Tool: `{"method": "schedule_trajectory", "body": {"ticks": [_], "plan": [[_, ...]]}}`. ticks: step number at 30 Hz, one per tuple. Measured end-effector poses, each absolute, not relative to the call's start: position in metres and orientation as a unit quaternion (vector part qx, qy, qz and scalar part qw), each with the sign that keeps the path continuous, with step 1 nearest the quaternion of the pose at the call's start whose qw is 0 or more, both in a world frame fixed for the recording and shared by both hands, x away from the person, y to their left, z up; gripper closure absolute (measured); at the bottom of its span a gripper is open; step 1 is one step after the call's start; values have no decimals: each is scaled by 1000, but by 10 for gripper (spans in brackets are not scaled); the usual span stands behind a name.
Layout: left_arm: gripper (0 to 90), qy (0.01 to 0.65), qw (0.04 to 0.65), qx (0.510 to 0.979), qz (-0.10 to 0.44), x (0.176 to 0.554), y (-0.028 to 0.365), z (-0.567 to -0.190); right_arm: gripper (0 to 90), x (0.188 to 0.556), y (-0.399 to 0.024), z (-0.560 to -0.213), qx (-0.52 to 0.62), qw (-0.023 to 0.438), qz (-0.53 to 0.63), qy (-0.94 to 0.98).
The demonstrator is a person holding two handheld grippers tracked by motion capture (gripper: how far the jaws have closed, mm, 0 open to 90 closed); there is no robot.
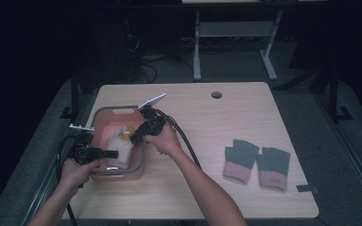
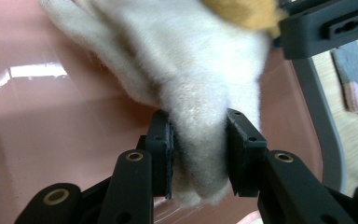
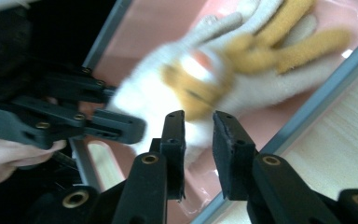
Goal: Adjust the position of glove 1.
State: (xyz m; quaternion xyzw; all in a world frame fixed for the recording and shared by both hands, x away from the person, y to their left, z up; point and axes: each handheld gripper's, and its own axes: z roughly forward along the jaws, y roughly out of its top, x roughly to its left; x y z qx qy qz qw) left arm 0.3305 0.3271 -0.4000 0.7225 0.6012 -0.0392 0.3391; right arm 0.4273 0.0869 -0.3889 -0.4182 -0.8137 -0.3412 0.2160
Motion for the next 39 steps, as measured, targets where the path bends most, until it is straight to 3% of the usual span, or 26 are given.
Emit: {"method": "schedule_trajectory", "body": {"ticks": [4,10,16,23,28,39], "plan": [[638,604,335,722,-45,331,328,-402,738,428,78,-383,-422,210,-351,-809],[537,609,337,717,-37,330,331,-394,733,427,71,-375,-417,208,-368,-805],[580,601,339,724,-10,331,335,-379,732,424,66,-372,-418,206,-379,-799],[644,589,298,751,-13,340,320,-391,732,421,56,-365,-412,207,-395,-794],[637,590,266,762,-10,345,313,-401,730,419,53,-363,-410,207,-400,-793],[567,582,307,753,-10,341,317,-390,707,416,40,-361,-409,206,-413,-787]]}}
